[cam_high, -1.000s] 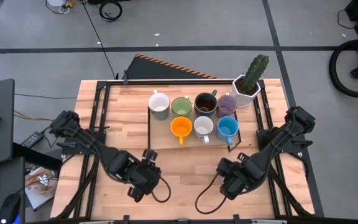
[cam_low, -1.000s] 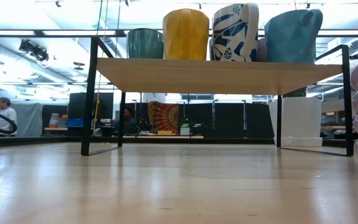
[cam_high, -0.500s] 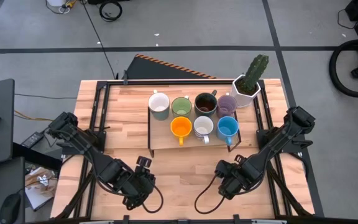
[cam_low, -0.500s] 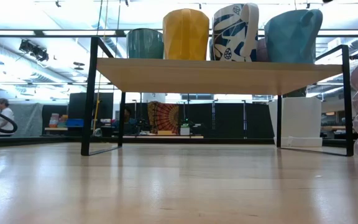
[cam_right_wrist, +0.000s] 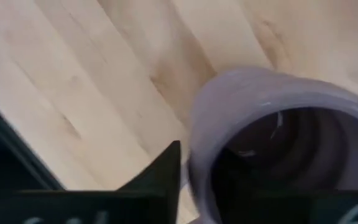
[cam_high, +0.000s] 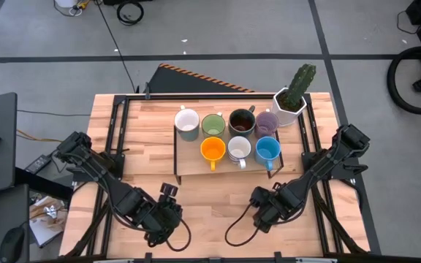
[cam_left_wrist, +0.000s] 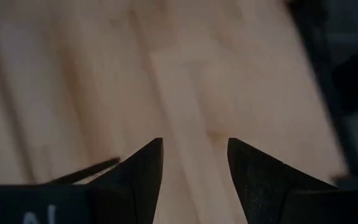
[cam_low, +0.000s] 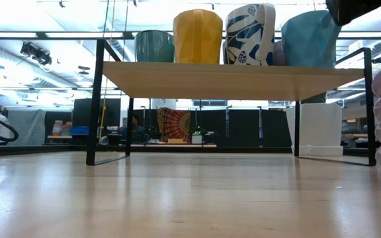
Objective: Place coffee mugs
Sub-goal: Put the purple mug on the shelf aligned with the other light blue mug on the shelf
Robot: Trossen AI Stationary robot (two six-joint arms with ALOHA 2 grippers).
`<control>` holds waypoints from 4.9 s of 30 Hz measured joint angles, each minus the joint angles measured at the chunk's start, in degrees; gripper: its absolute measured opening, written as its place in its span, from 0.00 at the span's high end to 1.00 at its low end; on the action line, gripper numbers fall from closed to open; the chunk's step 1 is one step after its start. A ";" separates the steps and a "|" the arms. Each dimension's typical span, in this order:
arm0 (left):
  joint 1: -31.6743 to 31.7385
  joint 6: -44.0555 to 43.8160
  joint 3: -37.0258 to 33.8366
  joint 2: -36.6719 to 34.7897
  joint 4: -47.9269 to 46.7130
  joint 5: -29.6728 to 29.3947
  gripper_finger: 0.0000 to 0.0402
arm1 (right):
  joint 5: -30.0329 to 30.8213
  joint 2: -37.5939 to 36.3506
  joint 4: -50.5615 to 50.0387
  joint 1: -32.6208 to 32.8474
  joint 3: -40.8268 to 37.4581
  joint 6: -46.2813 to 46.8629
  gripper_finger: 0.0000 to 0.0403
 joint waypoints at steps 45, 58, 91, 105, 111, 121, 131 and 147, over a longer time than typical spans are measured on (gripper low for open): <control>-4.90 8.76 -27.39 -34.58 15.88 -12.37 0.54 | 13.74 30.21 -13.97 -8.76 63.74 -22.16 0.91; -4.84 7.95 -27.39 -32.81 14.04 -11.69 0.54 | 4.67 31.88 -9.93 -12.46 60.33 -18.74 0.91; -4.83 4.19 -27.39 -32.83 11.91 -9.37 0.54 | 2.54 34.67 -6.67 -15.27 53.22 -16.64 0.82; -4.95 1.34 -27.32 -30.34 13.00 -7.86 0.54 | 9.27 34.42 -14.73 -14.96 63.31 -22.15 0.56; -5.62 1.18 -25.65 -23.66 13.91 -3.20 0.56 | 19.05 32.53 -20.27 -11.07 64.04 -23.83 0.55; -3.93 8.69 -16.32 -13.04 12.85 -0.43 0.61 | 33.00 30.23 -25.07 -2.51 63.98 -21.25 0.55; 2.09 23.94 -15.82 -5.53 25.41 -0.47 0.61 | 44.05 27.94 -33.25 3.52 63.98 -17.52 0.65; 10.52 33.08 -9.56 4.07 28.06 6.93 0.61 | 52.95 27.02 -34.91 7.38 63.95 -22.99 0.72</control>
